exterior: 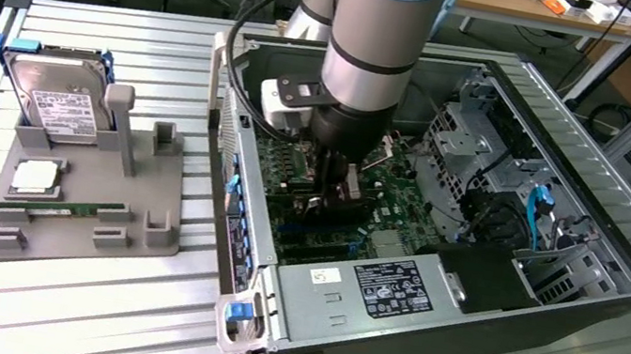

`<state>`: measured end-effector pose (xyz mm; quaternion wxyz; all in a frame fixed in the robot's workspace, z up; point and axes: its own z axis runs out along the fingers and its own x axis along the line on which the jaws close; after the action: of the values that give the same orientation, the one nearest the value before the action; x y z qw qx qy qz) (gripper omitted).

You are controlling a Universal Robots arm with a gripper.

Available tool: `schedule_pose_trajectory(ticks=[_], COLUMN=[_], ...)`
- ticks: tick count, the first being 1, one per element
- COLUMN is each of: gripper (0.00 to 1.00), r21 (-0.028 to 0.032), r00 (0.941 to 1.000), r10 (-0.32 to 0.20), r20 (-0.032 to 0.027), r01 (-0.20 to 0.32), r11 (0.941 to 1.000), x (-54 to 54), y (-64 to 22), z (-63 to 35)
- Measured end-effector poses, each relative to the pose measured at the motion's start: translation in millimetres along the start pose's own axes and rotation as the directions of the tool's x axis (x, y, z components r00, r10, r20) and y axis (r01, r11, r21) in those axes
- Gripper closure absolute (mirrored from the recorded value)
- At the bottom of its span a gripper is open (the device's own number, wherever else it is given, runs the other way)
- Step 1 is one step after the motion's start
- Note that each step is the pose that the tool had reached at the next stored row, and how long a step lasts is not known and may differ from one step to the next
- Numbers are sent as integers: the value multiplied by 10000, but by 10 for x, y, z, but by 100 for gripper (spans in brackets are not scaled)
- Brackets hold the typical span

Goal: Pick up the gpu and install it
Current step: 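Insert the gpu into the slot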

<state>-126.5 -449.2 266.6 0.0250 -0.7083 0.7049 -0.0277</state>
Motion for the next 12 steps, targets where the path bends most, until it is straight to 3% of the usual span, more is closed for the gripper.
schedule_pose_trajectory(ticks=[8,11,12], gripper=[60,60,61], r21=[36,38,18], r00=[10000,9999,9999], r10=[-24,-48,-130], r20=[-86,-97,-94], r01=[25,48,130], r11=[10000,10000,9999], x=[1,-1,-1], y=[-12,-14,-50], z=[-217,-230,-229])
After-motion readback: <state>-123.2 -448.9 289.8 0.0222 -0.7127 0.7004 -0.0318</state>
